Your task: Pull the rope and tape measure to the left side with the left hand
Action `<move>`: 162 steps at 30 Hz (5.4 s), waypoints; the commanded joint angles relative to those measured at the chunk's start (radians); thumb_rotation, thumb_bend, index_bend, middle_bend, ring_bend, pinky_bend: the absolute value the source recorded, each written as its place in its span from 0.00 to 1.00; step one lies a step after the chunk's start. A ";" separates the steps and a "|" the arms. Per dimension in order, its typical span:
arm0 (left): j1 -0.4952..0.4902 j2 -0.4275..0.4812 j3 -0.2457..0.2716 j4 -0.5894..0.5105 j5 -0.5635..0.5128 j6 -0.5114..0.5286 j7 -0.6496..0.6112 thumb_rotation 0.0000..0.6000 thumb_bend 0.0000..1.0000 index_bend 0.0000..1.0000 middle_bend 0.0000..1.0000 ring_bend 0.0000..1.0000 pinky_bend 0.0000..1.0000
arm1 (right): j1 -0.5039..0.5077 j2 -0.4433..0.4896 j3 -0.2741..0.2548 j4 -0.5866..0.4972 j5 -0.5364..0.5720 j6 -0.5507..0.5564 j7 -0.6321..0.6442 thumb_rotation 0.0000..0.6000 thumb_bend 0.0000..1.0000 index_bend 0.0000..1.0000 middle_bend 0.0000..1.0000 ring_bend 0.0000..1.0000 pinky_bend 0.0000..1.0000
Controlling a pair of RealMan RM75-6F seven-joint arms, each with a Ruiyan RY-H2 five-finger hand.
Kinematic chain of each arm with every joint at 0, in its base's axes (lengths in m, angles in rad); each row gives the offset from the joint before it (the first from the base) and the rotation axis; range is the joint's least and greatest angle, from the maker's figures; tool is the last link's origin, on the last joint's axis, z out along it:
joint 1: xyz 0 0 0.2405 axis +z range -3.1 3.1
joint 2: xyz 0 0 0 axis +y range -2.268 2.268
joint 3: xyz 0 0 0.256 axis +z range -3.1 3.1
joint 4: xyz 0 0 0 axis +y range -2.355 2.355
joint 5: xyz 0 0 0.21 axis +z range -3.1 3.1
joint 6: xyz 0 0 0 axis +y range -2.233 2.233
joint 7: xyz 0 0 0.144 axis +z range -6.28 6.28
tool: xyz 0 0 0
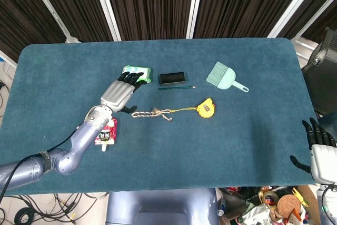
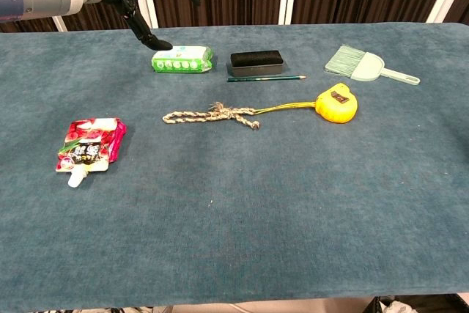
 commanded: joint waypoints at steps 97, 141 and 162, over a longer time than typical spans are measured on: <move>-0.073 -0.448 0.143 0.466 -0.264 0.071 0.221 1.00 0.39 0.52 0.02 0.00 0.00 | -0.006 0.009 0.014 0.009 0.011 0.011 0.031 1.00 0.07 0.08 0.00 0.08 0.16; 0.093 0.023 0.242 0.047 -0.207 0.287 0.399 1.00 0.49 0.61 0.09 0.00 0.00 | -0.008 0.009 0.011 -0.004 0.008 0.016 0.024 1.00 0.07 0.08 0.00 0.08 0.16; 0.245 0.372 0.393 -0.154 -0.078 0.329 0.353 1.00 0.50 0.61 0.10 0.00 0.00 | -0.006 0.005 0.011 -0.004 0.006 0.015 0.018 1.00 0.07 0.08 0.00 0.08 0.16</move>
